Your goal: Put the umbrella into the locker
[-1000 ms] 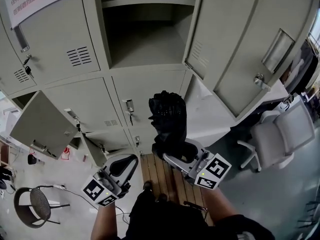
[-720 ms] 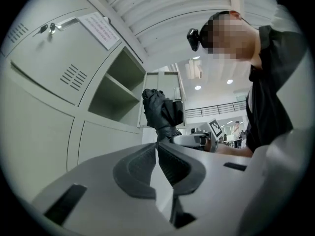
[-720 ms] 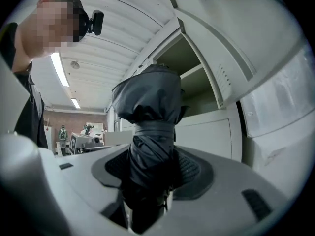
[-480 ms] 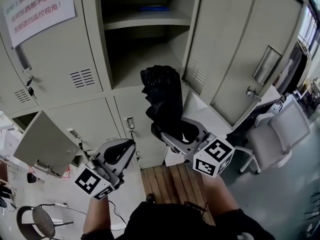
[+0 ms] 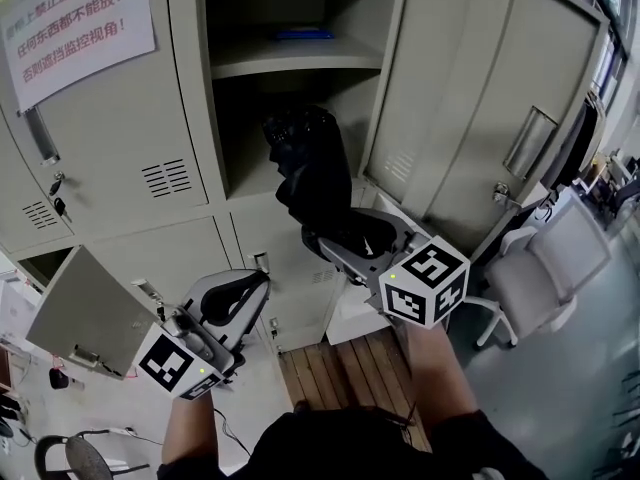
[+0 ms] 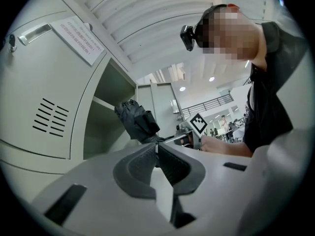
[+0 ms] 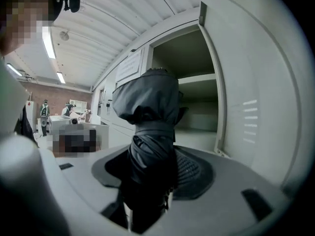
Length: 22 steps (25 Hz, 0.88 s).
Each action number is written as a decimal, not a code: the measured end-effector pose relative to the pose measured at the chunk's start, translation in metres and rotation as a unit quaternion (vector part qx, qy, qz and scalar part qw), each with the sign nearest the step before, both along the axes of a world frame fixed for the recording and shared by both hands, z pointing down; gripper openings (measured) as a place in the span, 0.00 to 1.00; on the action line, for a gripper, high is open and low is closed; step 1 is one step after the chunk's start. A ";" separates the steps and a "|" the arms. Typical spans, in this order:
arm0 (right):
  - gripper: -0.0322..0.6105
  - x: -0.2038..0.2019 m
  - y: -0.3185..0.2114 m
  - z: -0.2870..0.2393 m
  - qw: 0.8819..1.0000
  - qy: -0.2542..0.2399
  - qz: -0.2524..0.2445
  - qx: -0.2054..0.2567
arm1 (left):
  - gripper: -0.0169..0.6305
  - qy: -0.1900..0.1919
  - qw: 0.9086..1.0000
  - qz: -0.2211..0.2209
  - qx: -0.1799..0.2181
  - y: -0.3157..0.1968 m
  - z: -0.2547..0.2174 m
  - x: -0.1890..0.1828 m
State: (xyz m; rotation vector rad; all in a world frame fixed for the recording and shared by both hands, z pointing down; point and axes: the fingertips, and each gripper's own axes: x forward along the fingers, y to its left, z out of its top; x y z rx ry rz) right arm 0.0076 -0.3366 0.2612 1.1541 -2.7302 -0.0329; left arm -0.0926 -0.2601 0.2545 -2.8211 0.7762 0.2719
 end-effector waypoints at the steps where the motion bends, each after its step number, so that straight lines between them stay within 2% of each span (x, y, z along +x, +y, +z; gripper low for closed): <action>1: 0.42 -0.001 -0.004 -0.003 1.000 0.005 0.006 0.003 | 0.07 0.001 1.000 0.003 0.001 -0.002 -0.002 0.001; 4: 0.42 -0.002 -0.016 -0.014 0.999 0.018 0.023 0.015 | 0.07 -0.001 1.000 0.008 0.006 -0.007 -0.006 0.003; 7: 0.42 -0.007 -0.026 -0.025 1.000 0.014 0.015 0.016 | 0.07 -0.005 1.000 0.007 0.012 -0.010 -0.011 0.005; 12: 0.42 -0.018 -0.048 -0.029 0.998 0.064 0.018 0.012 | 0.07 -0.014 1.000 0.002 0.028 -0.010 -0.023 0.004; 17: 0.42 -0.019 -0.064 -0.032 0.997 0.064 0.027 0.016 | 0.07 -0.017 0.999 -0.017 0.039 -0.018 -0.037 -0.002; 22: 0.42 -0.017 -0.080 -0.036 0.996 0.079 0.038 0.012 | 0.07 -0.025 0.998 -0.043 0.027 -0.034 -0.044 -0.007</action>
